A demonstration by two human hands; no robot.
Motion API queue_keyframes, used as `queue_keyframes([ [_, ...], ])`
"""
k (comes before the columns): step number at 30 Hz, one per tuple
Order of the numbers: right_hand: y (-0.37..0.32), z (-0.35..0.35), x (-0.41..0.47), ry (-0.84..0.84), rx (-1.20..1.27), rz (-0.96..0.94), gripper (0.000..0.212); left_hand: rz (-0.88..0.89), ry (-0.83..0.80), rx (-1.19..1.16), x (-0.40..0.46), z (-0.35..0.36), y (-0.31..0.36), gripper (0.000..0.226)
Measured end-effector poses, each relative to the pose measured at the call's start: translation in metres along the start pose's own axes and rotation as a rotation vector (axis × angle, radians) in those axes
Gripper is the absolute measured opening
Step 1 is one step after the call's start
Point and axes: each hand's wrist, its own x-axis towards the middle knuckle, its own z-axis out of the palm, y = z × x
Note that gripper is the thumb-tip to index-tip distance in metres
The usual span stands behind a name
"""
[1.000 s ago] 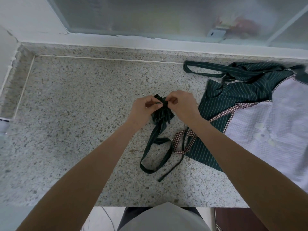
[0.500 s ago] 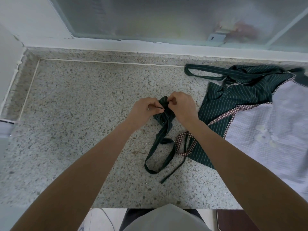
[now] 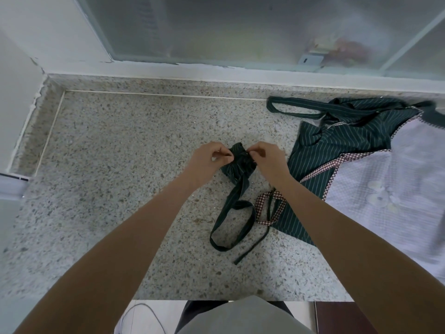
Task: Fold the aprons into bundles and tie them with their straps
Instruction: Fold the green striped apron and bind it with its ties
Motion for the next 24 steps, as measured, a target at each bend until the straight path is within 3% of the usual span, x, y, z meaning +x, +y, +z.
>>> queue_keyframes([
  [4,0.013,0.005,-0.018,-0.041,0.419,0.257,0.030,-0.016,-0.132,0.032,-0.008,0.021,0.010,0.075],
  [6,0.018,0.004,-0.023,-0.079,0.454,0.381,0.035,-0.017,-0.087,0.137,-0.011,0.034,0.008,0.090],
  [10,0.021,-0.003,-0.038,-0.184,0.713,0.529,0.035,-0.100,0.028,0.253,-0.019,0.045,-0.003,0.082],
  [13,0.022,-0.002,-0.042,-0.232,0.812,0.521,0.052,-0.284,-0.211,0.337,-0.029,0.045,-0.008,0.084],
  [15,0.020,0.006,-0.042,-0.224,0.779,0.471,0.073,-0.386,-0.348,0.400,-0.036,0.041,-0.009,0.056],
  [18,0.017,0.013,-0.041,-0.176,0.812,0.459,0.075,-0.540,-0.358,0.191,-0.043,0.033,-0.004,0.021],
  [21,0.013,0.011,-0.043,-0.139,0.753,0.447,0.068,-0.673,-0.253,-0.310,-0.053,0.025,0.011,0.021],
  [24,-0.002,-0.005,-0.062,-0.204,0.632,0.367,0.053,-0.596,-0.177,-0.636,-0.058,0.024,0.035,0.019],
])
